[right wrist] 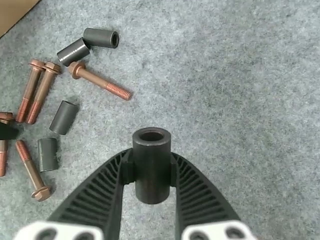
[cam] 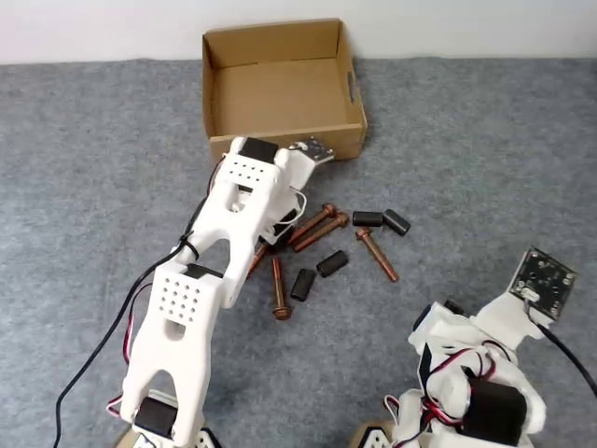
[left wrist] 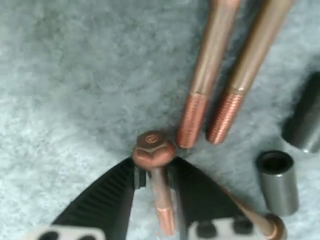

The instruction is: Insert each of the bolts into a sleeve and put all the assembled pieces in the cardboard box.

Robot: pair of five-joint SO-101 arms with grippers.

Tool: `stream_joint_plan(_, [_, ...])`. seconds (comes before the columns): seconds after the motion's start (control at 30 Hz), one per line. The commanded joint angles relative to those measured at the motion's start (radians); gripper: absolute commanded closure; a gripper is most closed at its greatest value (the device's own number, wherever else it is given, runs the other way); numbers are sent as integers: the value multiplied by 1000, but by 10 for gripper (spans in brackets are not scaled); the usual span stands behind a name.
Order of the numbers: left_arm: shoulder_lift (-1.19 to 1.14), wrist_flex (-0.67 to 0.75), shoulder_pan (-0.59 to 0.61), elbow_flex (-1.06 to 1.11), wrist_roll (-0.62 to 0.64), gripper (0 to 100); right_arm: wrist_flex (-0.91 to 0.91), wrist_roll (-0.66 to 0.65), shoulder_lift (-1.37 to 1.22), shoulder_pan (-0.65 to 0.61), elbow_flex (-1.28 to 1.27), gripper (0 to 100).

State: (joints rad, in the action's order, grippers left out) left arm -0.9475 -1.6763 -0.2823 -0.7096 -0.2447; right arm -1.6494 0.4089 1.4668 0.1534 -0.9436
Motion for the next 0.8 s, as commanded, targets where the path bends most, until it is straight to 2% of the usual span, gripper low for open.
stream_joint_plan(0.0, [14, -58, -12, -62, -5, 994, 16, 11, 30, 8, 6, 991])
stream_joint_plan(0.1, [66, -80, -32, -71, 15, 994, 12, 6, 90, 7, 2, 991])
stream_joint_plan(0.27, [281, -78, -94, 24, 100, 994, 10, -35, 130, 7, 2, 991])
stream_joint_plan(0.47, [611, -78, -169, 294, 290, 994, 19, -91, 137, 7, 2, 991])
stream_joint_plan(0.57, [756, -69, -173, 430, 307, 995, 21, -126, 137, 5, 3, 991])
stream_joint_plan(0.77, [1020, 58, -153, 680, 419, 997, 28, -192, 139, 5, 8, 991])
